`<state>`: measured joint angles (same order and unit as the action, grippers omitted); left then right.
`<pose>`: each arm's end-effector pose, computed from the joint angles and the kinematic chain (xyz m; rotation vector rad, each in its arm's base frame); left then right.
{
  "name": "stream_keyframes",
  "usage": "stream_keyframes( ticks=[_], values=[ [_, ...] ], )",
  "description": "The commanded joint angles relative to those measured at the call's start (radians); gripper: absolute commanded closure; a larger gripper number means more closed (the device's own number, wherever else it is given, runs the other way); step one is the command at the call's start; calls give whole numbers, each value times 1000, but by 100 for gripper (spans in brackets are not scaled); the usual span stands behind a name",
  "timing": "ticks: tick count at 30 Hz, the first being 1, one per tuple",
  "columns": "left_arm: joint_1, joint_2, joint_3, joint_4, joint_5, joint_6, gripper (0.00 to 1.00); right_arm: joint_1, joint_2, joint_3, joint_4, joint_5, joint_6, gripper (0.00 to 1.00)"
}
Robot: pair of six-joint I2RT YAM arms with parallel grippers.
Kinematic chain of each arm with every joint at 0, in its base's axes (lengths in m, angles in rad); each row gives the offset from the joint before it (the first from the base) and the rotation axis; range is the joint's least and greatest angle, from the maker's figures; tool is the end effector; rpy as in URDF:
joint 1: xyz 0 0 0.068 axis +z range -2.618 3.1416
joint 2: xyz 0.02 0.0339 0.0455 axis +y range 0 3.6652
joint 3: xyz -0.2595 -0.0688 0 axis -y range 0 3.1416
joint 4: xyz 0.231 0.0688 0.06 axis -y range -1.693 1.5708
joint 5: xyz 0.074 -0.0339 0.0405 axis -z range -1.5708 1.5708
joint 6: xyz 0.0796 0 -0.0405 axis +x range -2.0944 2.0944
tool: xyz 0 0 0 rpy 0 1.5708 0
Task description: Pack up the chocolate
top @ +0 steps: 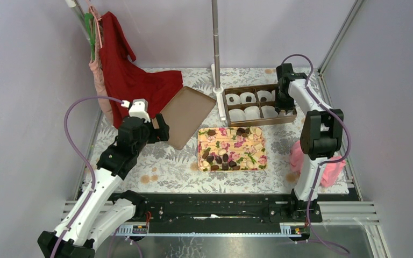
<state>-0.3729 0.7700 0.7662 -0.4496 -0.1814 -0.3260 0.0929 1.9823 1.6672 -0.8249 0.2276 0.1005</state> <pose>0.1932 -0.0602 0.2866 -0.0675 2.0248 -0.2601 0.4251 0.0216 0.1991 0.0772 2.6811 -0.2484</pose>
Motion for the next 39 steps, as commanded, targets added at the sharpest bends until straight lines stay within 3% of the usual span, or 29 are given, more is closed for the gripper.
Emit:
stream_keyframes(
  ticks=[1,27,39],
  values=[
    [3,5,-6,46,-5,8,1,-11,23,52,-2,39,-14,74],
    [4,12,-8,51,14,8,1,-32,27,9,-4,8,-42,57],
    [4,9,-7,53,19,8,1,-31,-61,5,-10,-16,-37,56]
  ],
)
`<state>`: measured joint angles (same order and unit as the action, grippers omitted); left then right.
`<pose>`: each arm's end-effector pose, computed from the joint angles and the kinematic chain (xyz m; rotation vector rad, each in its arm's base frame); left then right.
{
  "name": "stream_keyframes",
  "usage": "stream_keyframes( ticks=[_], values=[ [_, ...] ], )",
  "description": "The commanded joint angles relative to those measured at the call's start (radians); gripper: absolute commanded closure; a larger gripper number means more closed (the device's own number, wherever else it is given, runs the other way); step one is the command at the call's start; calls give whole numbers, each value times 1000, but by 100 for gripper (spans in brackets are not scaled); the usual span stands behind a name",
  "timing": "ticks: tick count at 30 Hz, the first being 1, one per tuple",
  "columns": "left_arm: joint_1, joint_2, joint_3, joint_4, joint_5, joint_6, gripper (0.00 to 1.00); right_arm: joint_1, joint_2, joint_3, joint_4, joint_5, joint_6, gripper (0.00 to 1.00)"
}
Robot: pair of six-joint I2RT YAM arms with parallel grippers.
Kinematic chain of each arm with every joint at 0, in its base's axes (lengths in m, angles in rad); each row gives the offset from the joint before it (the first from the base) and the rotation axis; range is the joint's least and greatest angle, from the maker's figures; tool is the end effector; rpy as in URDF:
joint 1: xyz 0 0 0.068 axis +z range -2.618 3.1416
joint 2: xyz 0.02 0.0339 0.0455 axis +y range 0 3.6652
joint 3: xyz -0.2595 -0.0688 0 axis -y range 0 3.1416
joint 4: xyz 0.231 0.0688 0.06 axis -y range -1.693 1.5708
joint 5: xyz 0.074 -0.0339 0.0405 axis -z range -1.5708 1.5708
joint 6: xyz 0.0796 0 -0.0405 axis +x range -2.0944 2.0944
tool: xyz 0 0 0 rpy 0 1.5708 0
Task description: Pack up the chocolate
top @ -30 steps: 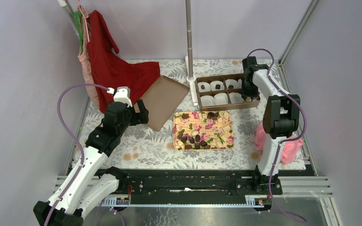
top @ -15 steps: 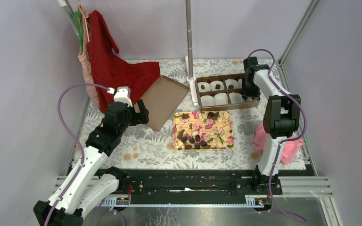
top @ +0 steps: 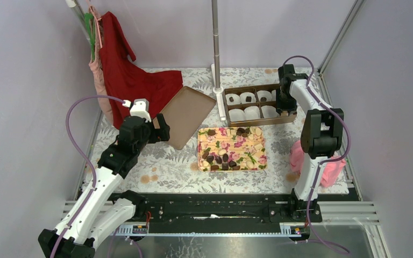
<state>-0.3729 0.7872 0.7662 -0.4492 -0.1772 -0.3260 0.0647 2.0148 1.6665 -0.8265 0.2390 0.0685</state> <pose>0.1959 -0.0616 0.2834 -0.0633 2.0418 -0.2582 0.4278 0.0088 0.1858 0.0706 2.7172 -0.2893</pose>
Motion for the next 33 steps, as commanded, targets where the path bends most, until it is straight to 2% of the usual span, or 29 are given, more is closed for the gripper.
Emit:
stream_keyframes(
  ticks=[1,14,33],
  values=[
    [5,-9,-6,52,15,8,1,-2,-108,2,-6,-35,-4,56],
    [5,-13,-10,51,3,5,1,74,-306,-161,51,-110,28,56],
    [5,-21,-11,46,-23,4,1,302,-514,-399,47,-155,68,55]
  ],
)
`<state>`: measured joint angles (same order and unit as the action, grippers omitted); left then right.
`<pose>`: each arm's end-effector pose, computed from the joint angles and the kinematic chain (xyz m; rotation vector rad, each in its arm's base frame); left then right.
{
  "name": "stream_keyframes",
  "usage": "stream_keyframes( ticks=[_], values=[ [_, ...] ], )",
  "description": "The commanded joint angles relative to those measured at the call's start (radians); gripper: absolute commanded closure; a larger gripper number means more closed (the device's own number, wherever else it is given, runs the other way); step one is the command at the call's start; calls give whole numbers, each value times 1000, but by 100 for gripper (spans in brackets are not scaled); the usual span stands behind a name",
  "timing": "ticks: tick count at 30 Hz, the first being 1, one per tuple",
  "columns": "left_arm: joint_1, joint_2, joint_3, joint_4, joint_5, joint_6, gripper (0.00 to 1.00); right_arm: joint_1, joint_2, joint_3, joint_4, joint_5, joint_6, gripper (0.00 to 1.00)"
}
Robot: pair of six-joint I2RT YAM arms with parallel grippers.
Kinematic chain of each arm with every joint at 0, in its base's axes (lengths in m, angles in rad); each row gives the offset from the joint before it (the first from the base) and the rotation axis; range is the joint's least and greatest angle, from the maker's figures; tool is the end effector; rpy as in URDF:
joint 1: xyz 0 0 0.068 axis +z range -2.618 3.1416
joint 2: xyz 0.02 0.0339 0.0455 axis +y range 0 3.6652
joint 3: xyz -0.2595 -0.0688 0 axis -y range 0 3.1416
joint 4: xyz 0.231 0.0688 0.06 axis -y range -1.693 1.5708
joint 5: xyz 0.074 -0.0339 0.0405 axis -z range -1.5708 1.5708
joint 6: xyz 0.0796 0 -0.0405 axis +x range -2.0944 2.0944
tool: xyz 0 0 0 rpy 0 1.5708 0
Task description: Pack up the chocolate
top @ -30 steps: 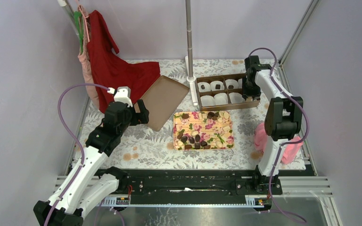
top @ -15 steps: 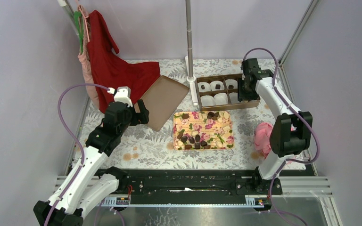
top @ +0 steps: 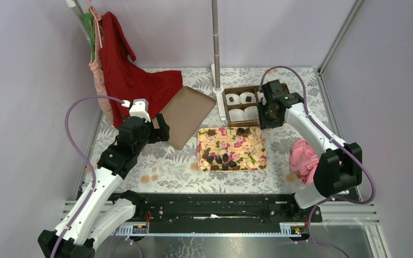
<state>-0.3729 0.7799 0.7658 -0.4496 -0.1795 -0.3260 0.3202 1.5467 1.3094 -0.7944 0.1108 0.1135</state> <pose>0.1947 -0.0609 0.2846 -0.0654 2.0351 -0.2583 0.3169 0.0958 0.2455 -0.2279 2.5824 0.0137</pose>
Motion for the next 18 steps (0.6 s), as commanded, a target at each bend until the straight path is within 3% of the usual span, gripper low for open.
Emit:
stream_keyframes(
  ticks=[1,18],
  values=[
    [5,-13,-11,48,-22,4,1,57,-48,-55,18,-29,27,56],
    [5,7,-11,46,-35,7,1,142,22,-151,56,-42,37,55]
  ],
)
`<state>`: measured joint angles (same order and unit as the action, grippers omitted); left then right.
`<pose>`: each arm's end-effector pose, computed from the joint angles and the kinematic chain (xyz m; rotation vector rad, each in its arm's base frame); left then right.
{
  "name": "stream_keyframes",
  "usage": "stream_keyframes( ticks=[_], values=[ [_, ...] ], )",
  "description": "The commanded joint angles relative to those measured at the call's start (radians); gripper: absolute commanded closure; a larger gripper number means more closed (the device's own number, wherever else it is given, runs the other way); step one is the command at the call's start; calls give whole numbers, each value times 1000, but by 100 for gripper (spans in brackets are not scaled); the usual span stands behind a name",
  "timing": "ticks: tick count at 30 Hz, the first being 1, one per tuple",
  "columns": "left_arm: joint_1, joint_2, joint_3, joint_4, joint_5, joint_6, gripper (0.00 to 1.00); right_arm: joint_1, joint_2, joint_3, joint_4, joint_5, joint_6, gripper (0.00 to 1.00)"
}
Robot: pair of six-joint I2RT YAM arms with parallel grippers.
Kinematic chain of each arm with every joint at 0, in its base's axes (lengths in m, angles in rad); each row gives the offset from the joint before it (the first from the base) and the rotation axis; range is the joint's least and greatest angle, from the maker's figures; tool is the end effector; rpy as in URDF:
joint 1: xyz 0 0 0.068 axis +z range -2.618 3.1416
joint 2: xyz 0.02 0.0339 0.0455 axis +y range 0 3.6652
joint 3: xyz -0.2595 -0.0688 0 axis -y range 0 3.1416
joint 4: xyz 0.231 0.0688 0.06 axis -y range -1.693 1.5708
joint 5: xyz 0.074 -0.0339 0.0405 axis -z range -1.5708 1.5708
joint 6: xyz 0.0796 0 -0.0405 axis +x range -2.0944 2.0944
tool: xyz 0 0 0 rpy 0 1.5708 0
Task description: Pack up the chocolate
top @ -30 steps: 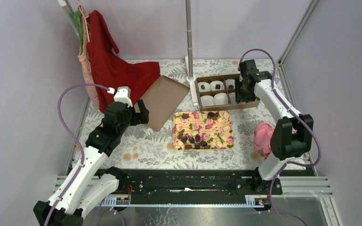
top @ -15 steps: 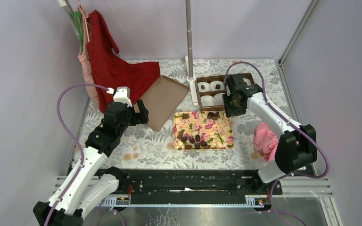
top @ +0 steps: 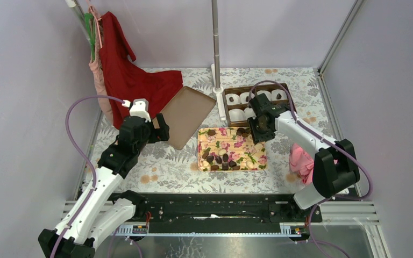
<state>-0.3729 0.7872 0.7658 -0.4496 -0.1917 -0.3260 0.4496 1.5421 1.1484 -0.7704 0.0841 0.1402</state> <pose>0.1961 -0.0604 0.2833 -0.0723 2.0399 -0.2436 0.2817 0.1285 0.1989 -0.3970 2.6991 0.0537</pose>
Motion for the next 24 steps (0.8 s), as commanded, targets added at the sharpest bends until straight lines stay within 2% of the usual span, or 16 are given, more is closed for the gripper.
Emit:
stream_keyframes(
  ticks=[1,24],
  values=[
    [5,1,-11,46,-24,7,1,14,34,14,37,-16,10,55],
    [5,18,-8,46,-20,8,1,19,171,83,75,-18,-8,55]
  ],
)
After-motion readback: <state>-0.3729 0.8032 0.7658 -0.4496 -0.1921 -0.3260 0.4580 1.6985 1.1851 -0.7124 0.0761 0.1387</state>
